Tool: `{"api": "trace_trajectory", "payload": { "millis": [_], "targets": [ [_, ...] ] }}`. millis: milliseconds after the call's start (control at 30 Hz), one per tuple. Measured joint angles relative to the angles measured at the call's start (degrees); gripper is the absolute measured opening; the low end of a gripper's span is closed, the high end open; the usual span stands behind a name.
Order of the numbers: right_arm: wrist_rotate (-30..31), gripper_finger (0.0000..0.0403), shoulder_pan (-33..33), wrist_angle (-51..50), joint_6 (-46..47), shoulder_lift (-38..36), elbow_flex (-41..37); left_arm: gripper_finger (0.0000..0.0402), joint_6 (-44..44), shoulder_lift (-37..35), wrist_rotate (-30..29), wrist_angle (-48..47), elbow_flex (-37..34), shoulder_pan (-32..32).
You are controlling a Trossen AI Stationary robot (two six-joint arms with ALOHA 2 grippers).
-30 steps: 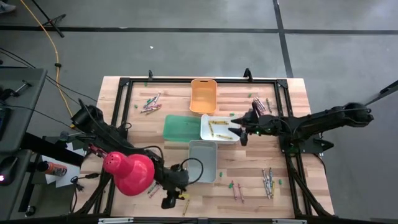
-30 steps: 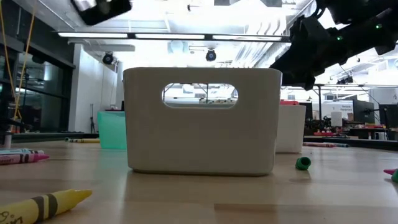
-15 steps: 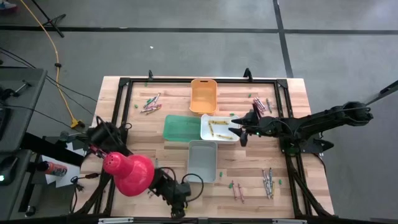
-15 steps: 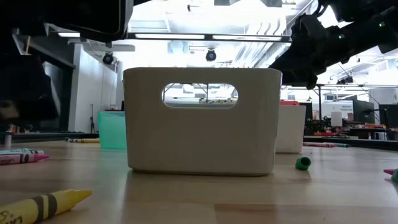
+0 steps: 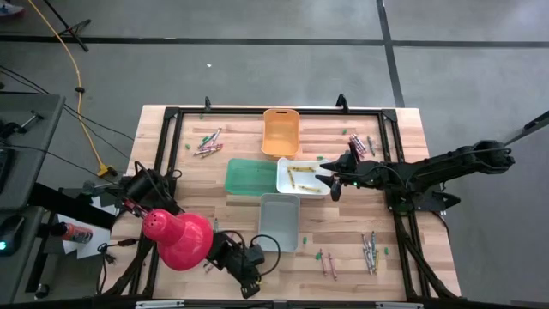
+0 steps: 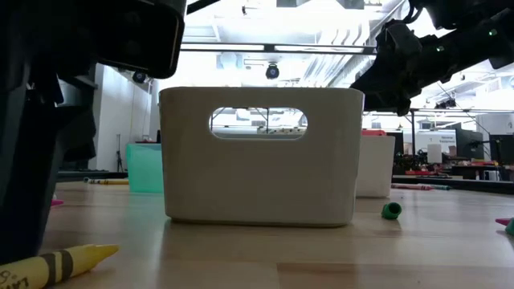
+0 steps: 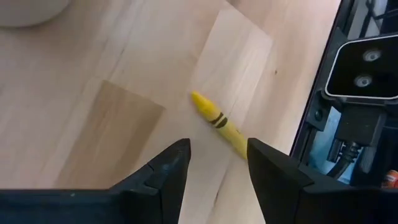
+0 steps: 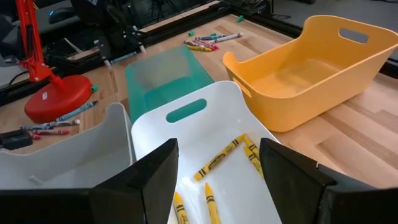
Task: Sort crayons
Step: Put the yellow crayon into the white bin
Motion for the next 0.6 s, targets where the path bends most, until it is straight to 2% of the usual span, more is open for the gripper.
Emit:
{"api": "trace_trajectory", "payload": {
  "millis": [233, 400, 600],
  "targets": [
    [0.55, 0.0220, 0.00, -0.11, 0.00, 0.00, 0.00, 0.0158, 0.96, 0.30, -0.37, 0.71, 0.59, 0.07],
    [0.57, 0.0220, 0.00, -0.15, 0.00, 0.00, 0.00, 0.0158, 7.47, 0.92, -0.60, -0.53, 2.88, 0.23],
    [0.57, 0.0220, 0.00, -0.35, 0.02, 0.00, 0.00, 0.0158, 16.51, 0.44, -3.33, -11.20, 7.94, 0.96]
  ]
}}
